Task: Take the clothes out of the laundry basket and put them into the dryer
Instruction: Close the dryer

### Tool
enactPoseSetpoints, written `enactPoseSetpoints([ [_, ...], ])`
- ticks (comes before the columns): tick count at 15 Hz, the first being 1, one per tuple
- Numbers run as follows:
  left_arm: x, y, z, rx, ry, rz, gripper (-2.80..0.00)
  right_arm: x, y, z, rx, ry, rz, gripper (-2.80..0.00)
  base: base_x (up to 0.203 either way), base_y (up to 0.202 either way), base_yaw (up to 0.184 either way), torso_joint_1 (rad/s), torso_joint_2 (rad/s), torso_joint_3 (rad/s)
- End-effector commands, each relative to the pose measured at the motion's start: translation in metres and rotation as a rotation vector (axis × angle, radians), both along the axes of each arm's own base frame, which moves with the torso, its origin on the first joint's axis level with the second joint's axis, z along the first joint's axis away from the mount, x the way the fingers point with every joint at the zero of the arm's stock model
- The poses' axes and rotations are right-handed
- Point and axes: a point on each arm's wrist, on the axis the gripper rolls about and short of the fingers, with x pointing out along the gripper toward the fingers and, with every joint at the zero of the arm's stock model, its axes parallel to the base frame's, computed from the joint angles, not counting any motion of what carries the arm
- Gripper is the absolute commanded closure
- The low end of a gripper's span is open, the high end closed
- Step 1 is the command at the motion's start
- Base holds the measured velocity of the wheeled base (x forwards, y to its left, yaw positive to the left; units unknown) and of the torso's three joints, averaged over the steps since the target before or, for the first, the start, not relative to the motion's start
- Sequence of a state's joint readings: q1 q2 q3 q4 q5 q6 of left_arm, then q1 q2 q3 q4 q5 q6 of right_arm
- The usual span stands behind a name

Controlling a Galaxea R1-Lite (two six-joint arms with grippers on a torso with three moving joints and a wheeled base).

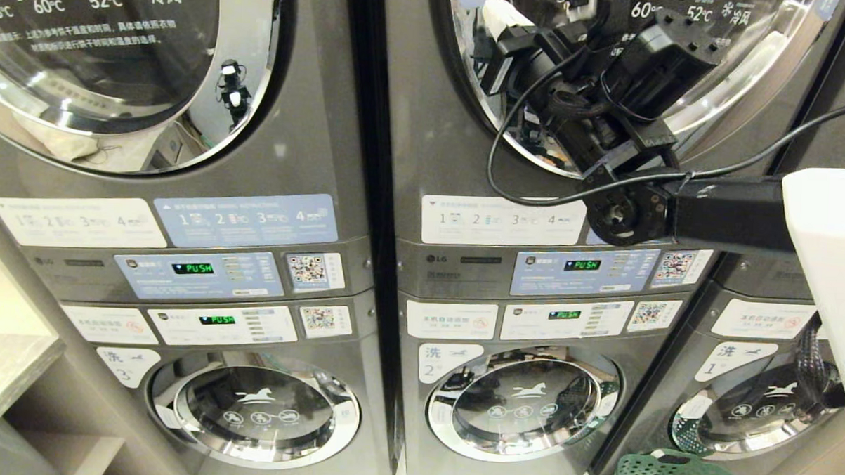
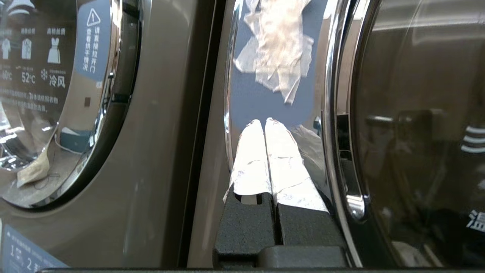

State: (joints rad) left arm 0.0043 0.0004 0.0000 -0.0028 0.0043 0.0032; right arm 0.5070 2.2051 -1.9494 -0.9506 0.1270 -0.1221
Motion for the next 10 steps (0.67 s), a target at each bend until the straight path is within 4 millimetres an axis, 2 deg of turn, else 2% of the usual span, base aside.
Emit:
enactPoseSetpoints([
  [1,0.000,0.000,0.000,0.000,-0.001,0.001,0.00,0.005,0.000,-0.005,-0.005,0.003,-0.007,0.00,0.000,0.000,0.000,0.000,0.00,0.000],
  [7,0.000,0.000,0.000,0.000,-0.001,0.001,0.00,0.017,-0.006,-0.016,-0.019,0.026,-0.031,0.00,0.000,0.000,0.000,0.000,0.00,0.000],
  [10,0.000,0.000,0.000,0.000,-0.001,0.001,0.00,0.016,-0.007,-0.015,-0.018,0.023,-0.033,0.00,0.000,0.000,0.000,0.000,0.00,0.000],
])
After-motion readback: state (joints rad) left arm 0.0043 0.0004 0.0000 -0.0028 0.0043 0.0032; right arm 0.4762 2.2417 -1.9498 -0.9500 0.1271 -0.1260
